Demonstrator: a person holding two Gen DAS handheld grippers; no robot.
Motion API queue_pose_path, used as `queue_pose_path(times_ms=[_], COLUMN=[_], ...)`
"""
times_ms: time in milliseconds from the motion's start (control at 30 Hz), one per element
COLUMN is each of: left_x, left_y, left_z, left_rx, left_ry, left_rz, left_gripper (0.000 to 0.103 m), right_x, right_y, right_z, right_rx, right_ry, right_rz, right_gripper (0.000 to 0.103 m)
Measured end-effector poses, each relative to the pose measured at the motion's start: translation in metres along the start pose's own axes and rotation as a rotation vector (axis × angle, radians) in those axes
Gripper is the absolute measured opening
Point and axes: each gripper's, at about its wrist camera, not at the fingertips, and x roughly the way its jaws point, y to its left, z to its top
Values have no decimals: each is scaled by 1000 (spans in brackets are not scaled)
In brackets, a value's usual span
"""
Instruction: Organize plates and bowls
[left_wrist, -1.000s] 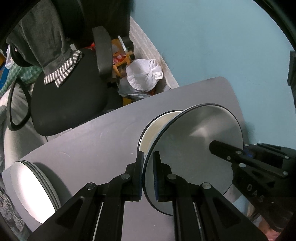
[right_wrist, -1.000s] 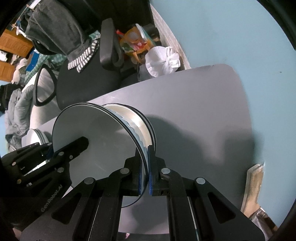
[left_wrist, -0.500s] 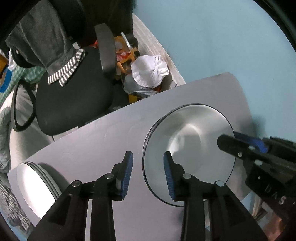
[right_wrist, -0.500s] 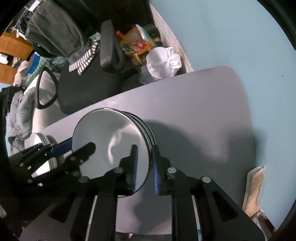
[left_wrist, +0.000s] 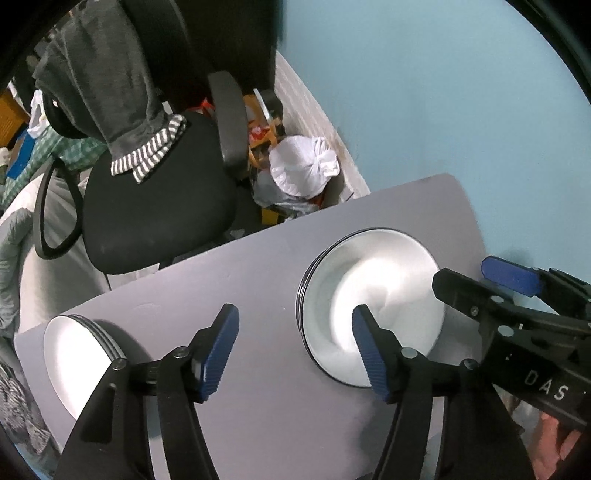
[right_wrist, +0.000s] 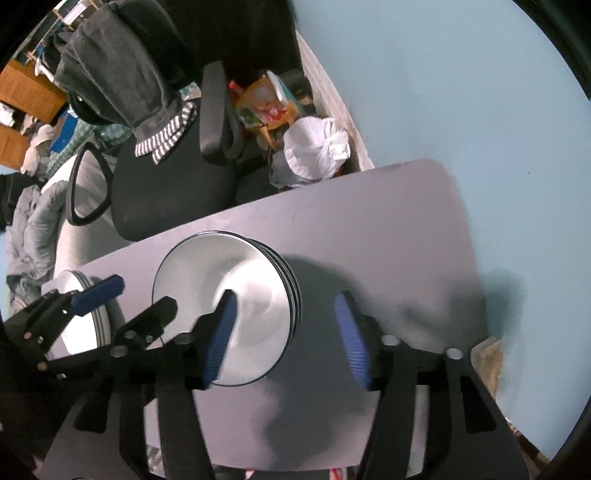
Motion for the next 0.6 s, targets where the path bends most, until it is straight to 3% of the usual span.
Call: queue_pose_path(times_ms=[200, 600], left_x=[-22, -60], left_y=[5, 19], left_z=[-6, -19], left_rx=[-24, -5], left_ry=[-35, -120], left_rz=[-46, -43], left_gripper=[69, 74], right_x=[-22, -65], right_y=[8, 24], right_z=[1, -7], right_rx=[-29, -76], right_ry=[-53, -141], right_rz=[-5, -17], right_gripper=[64, 65])
